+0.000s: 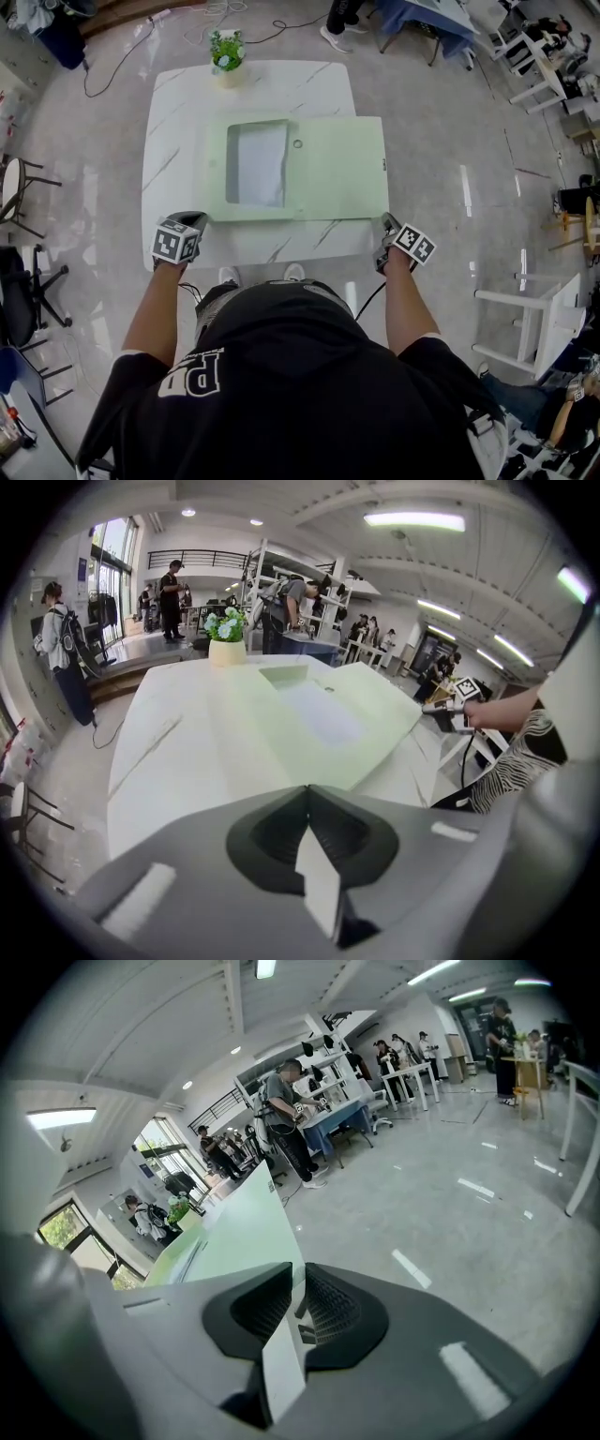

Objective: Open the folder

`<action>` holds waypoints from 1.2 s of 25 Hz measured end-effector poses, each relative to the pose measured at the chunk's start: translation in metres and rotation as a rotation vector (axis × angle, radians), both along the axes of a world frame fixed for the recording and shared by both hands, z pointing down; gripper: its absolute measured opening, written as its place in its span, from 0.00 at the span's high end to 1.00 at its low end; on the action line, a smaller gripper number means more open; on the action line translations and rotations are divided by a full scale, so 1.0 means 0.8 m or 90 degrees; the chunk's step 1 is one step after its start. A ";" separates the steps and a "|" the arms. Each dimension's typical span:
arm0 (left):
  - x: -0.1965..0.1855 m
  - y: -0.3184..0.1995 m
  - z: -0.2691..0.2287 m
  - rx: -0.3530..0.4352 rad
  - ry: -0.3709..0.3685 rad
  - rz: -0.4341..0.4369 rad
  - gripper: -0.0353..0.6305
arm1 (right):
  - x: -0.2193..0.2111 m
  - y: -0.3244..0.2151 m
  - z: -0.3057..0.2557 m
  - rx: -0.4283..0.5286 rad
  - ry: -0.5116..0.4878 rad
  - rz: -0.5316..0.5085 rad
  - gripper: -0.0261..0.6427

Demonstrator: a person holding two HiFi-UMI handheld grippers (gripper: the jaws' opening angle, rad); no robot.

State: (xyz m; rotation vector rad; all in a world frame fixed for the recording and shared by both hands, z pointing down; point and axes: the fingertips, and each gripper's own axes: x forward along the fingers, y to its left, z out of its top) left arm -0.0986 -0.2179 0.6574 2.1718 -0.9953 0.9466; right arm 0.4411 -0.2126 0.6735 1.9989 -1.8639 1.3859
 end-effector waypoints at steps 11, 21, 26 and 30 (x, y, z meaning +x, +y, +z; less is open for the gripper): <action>0.000 -0.002 -0.010 0.005 0.027 0.007 0.87 | -0.015 0.002 -0.085 0.081 0.015 -0.032 0.81; 0.012 -0.029 -0.108 0.130 0.118 -0.024 0.87 | -0.086 -0.020 -0.222 0.213 0.214 -0.146 0.81; 0.029 -0.029 -0.156 0.184 0.156 -0.014 0.87 | -0.151 -0.029 -0.271 0.273 0.264 -0.217 0.81; 0.042 -0.021 -0.188 0.216 0.177 -0.005 0.87 | -0.216 -0.031 -0.281 0.293 0.251 -0.294 0.81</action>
